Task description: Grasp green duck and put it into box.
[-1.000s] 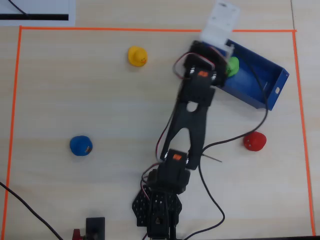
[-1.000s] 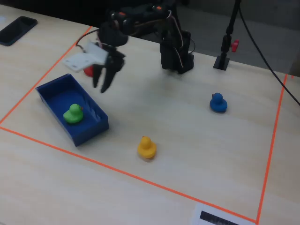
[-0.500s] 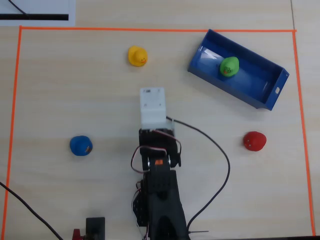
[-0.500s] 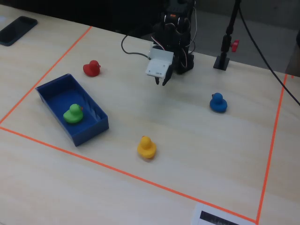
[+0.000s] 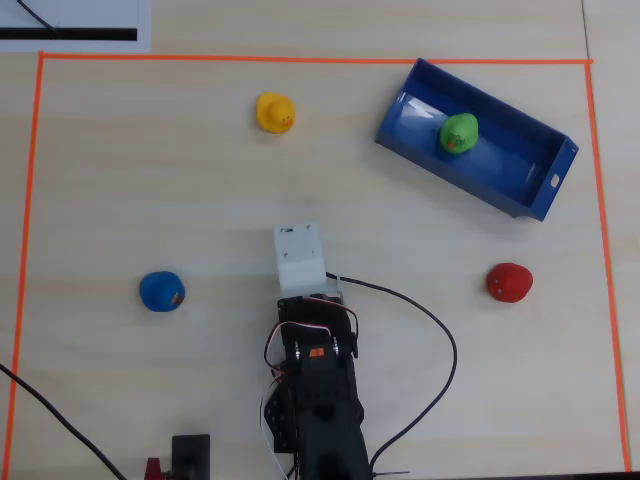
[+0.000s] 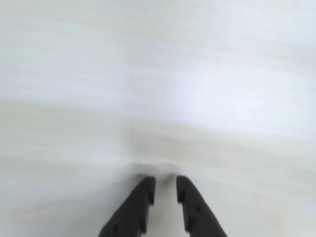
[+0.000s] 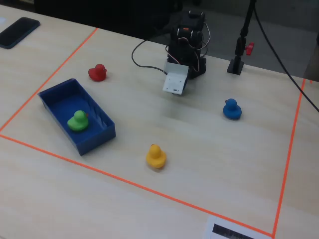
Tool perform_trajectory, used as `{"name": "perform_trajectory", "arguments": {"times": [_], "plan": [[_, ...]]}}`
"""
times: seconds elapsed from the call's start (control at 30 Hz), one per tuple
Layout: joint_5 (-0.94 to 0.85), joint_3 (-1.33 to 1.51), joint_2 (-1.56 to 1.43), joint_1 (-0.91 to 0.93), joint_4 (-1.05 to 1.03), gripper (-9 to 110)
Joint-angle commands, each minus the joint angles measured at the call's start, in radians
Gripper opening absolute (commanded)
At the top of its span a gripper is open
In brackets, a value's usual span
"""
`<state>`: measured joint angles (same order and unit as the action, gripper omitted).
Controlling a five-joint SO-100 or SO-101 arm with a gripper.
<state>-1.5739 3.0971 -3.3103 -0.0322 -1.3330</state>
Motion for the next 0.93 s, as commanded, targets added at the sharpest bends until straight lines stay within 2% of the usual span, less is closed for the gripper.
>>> {"name": "perform_trajectory", "arguments": {"times": [0.0, 0.9], "plan": [[-0.014, 0.012, -0.002, 0.014, -0.014, 2], [-0.011, 0.014, -0.002, 0.014, -0.014, 3]]}}
